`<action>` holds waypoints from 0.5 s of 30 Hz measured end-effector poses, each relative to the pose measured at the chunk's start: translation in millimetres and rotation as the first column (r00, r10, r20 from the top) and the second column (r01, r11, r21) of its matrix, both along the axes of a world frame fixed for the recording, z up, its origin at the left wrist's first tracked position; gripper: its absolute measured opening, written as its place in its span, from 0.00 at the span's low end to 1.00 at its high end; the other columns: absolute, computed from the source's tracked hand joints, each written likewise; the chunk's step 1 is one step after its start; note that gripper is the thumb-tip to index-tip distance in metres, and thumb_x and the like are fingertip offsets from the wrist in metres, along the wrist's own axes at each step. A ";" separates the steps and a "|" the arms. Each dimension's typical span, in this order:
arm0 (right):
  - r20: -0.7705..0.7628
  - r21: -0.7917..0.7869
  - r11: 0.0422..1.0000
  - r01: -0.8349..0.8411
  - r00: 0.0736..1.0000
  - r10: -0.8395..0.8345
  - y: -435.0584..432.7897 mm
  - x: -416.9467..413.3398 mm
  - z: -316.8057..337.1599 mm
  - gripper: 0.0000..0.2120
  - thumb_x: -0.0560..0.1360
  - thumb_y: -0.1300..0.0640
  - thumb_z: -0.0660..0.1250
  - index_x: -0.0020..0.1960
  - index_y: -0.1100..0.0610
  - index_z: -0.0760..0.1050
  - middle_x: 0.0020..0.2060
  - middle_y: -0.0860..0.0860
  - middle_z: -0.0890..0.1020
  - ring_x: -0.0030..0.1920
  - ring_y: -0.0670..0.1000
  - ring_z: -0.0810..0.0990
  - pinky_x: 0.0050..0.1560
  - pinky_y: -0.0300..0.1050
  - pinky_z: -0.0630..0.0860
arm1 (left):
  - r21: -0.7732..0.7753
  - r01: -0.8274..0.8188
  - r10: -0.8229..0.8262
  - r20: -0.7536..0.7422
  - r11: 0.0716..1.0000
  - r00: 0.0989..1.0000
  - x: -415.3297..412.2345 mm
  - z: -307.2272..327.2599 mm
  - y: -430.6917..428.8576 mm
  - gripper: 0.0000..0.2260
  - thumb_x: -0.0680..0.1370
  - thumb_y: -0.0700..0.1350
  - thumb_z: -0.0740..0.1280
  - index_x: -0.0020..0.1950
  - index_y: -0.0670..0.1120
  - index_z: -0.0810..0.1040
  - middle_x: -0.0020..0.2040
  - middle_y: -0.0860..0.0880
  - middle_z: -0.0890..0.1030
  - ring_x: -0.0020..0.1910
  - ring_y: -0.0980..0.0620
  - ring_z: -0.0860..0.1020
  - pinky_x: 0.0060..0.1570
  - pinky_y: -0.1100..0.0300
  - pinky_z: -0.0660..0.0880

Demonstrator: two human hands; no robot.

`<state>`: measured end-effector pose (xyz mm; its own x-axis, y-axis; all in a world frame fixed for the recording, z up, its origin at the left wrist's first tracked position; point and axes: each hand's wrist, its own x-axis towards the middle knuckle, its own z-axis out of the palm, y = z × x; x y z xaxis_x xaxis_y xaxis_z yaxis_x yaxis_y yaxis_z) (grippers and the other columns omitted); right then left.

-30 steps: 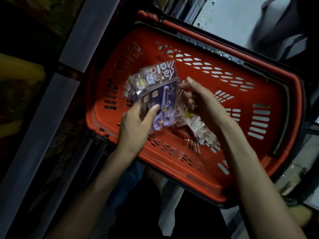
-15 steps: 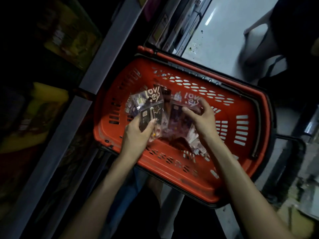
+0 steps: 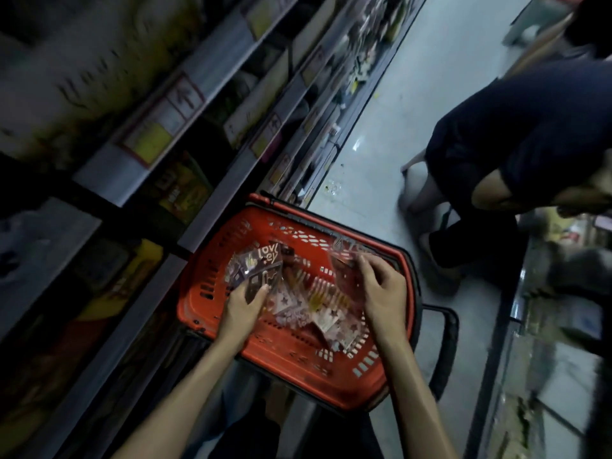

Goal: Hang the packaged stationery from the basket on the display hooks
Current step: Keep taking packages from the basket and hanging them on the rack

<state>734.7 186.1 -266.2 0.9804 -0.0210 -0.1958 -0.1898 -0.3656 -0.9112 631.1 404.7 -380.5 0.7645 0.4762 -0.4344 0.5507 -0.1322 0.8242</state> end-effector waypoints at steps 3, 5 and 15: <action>0.103 0.007 0.998 0.065 0.993 -0.065 -2.4 1.8 26.8 0.06 0.80 0.59 0.71 0.53 0.54 0.86 0.47 0.44 0.87 0.51 0.42 0.85 0.55 0.38 0.78 | -0.036 -0.056 0.057 0.026 0.998 0.998 2.8 25.8 -7.7 0.05 0.84 0.42 0.69 0.51 0.51 0.82 0.45 0.55 0.84 0.45 0.61 0.81 0.46 0.62 0.74; 0.148 0.014 0.994 0.110 0.983 -0.111 -3.3 3.3 41.8 0.05 0.81 0.59 0.70 0.51 0.53 0.85 0.47 0.46 0.87 0.51 0.47 0.85 0.56 0.46 0.79 | -0.021 -0.074 0.075 0.056 0.997 0.996 8.9 46.6 -13.4 0.04 0.83 0.40 0.69 0.51 0.45 0.82 0.43 0.55 0.83 0.44 0.57 0.81 0.44 0.64 0.73; 0.135 0.062 0.969 0.238 0.960 -0.244 -16.1 4.0 113.5 0.24 0.81 0.51 0.69 0.30 0.57 0.67 0.25 0.50 0.71 0.29 0.47 0.69 0.33 0.48 0.66 | -0.198 0.106 -0.025 0.372 0.974 0.928 61.2 207.2 -52.7 0.06 0.82 0.38 0.71 0.56 0.47 0.84 0.45 0.56 0.88 0.46 0.64 0.85 0.45 0.71 0.77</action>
<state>738.7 170.0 -152.7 0.9651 -0.2545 -0.0621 -0.1359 -0.2833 -0.9494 692.3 352.0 -173.3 0.9150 0.3481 -0.2038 0.2022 0.0415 0.9785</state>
